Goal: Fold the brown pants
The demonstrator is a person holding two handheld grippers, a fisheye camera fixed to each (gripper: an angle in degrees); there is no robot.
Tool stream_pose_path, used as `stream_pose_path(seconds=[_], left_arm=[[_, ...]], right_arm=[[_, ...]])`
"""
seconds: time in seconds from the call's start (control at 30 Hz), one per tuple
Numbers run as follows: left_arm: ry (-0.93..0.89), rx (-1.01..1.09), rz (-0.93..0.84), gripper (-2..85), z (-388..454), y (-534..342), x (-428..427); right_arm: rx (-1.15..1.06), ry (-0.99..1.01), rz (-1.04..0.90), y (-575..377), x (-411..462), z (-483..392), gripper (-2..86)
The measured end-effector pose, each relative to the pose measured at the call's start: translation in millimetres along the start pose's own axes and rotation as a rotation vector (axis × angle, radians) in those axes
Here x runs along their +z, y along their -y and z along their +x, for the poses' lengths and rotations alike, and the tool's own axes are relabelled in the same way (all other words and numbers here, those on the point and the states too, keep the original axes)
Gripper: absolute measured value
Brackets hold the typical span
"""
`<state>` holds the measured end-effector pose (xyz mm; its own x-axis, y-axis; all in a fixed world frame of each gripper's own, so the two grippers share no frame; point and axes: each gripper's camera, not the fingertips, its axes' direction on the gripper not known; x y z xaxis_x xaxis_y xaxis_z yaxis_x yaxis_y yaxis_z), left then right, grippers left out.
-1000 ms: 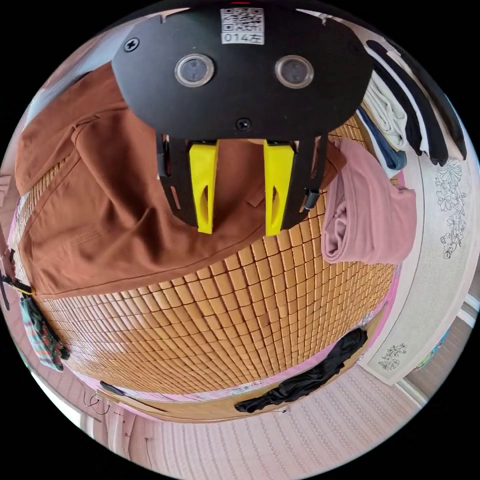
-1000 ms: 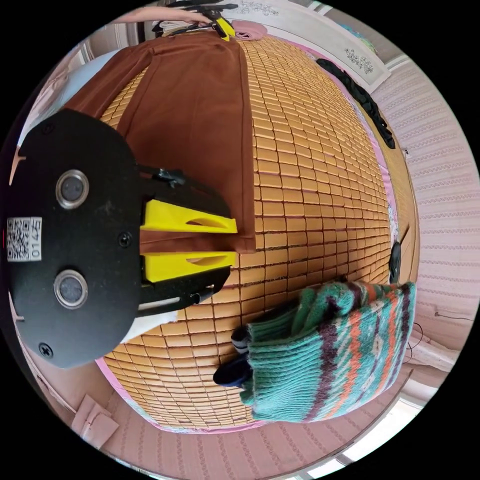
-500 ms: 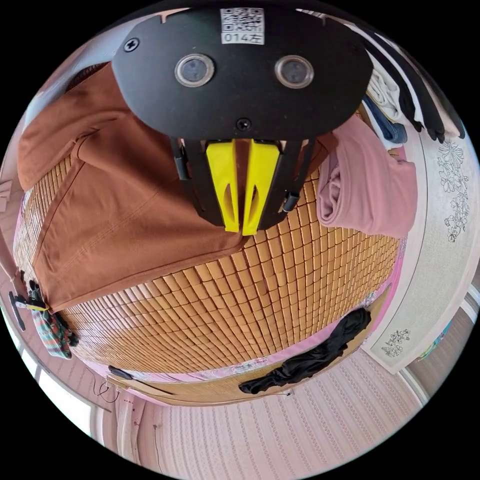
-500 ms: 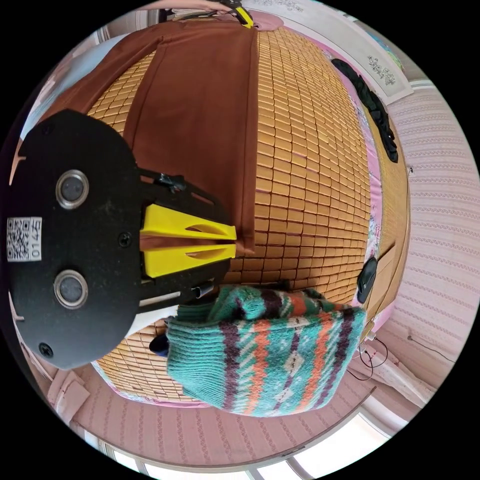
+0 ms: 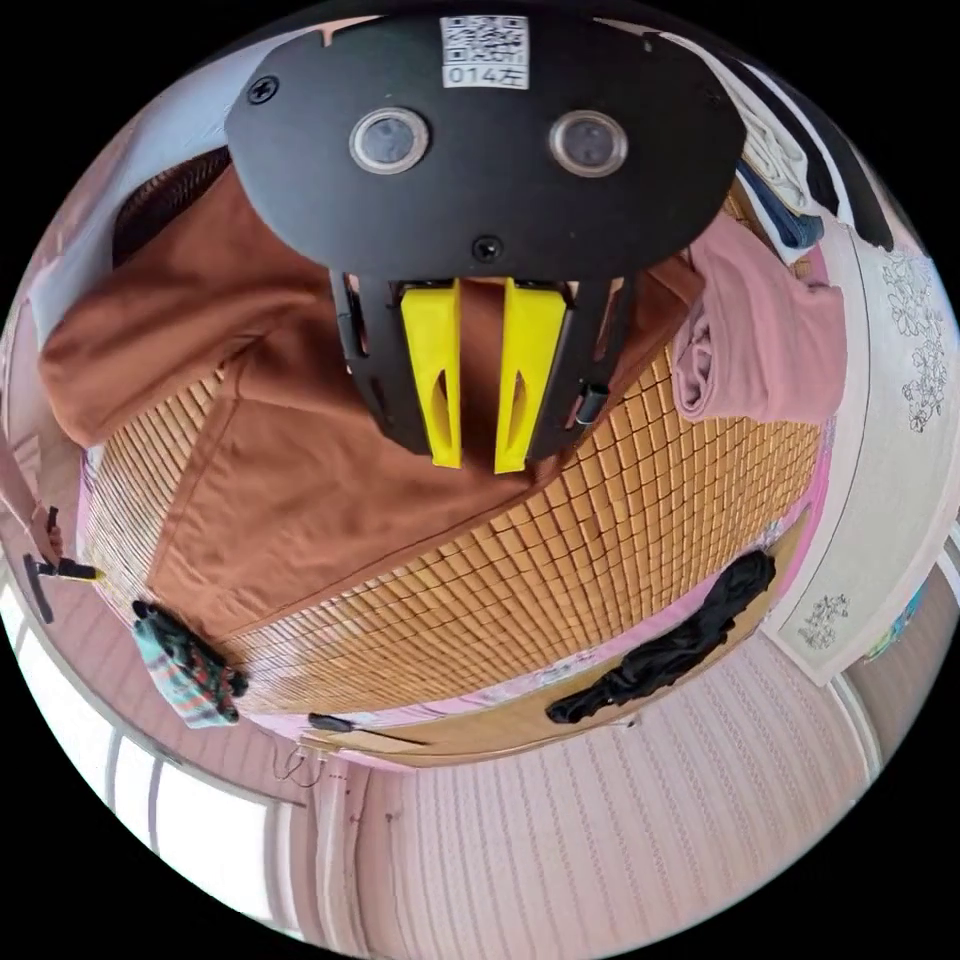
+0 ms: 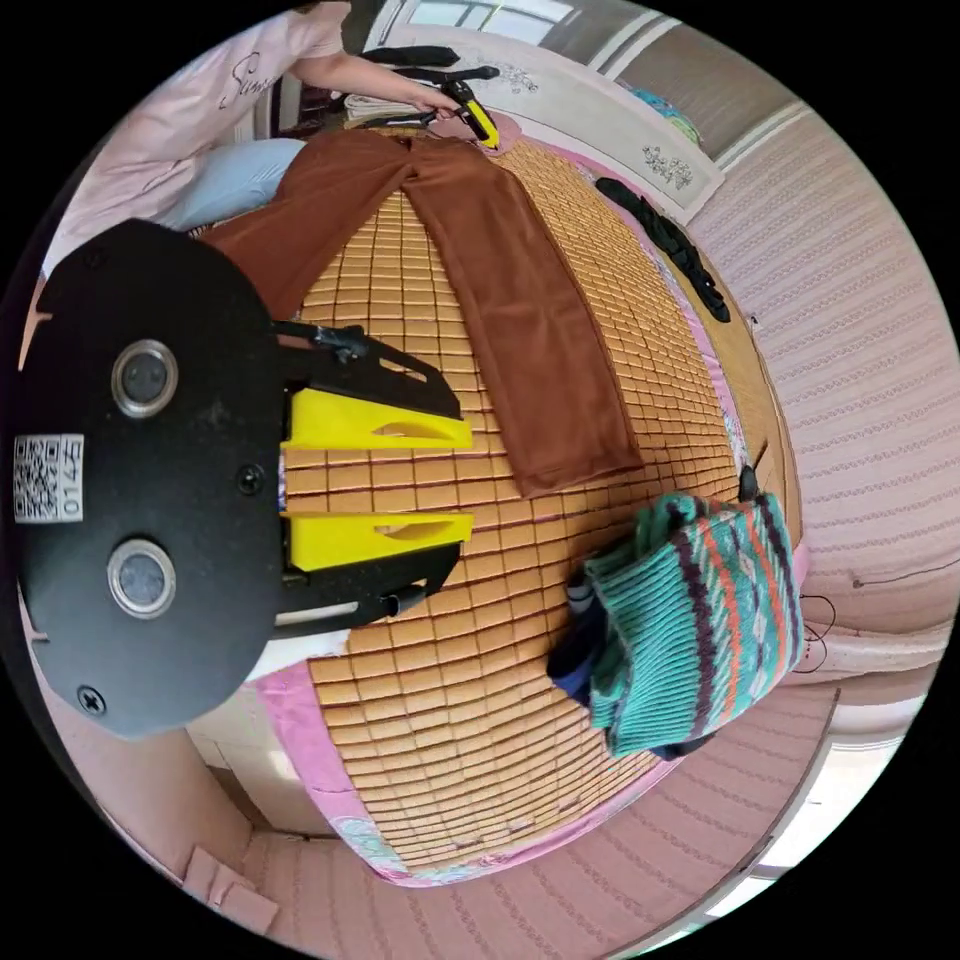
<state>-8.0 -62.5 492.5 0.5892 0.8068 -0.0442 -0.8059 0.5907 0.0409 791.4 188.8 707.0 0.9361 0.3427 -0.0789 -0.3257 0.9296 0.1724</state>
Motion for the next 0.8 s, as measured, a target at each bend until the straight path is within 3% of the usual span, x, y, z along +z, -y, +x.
stream_pose_path(seconds=[0.2,0.37,0.47,0.53,0.6,0.8], left_arm=[[-0.359,0.224,-0.044,8.1,151,-35,-8],[-0.324,0.215,-0.137,11.3,216,-39,31],[-0.263,0.248,-0.184,11.6,228,-40,44],[-0.259,0.242,-0.228,10.4,230,-36,46],[-0.298,0.260,-0.247,1.4,232,-32,48],[-0.269,0.257,-0.129,-0.8,220,-33,19]], right_arm=[[0.375,0.032,-0.172,-176,12,82,12.5],[0.603,0.273,-0.117,-235,53,125,11.9],[0.612,0.444,-0.133,-248,74,132,5.6],[0.578,0.426,-0.080,-257,59,131,3.5],[0.543,0.437,-0.012,-263,38,130,2.7],[0.264,0.419,0.216,-232,-51,104,2.0]])
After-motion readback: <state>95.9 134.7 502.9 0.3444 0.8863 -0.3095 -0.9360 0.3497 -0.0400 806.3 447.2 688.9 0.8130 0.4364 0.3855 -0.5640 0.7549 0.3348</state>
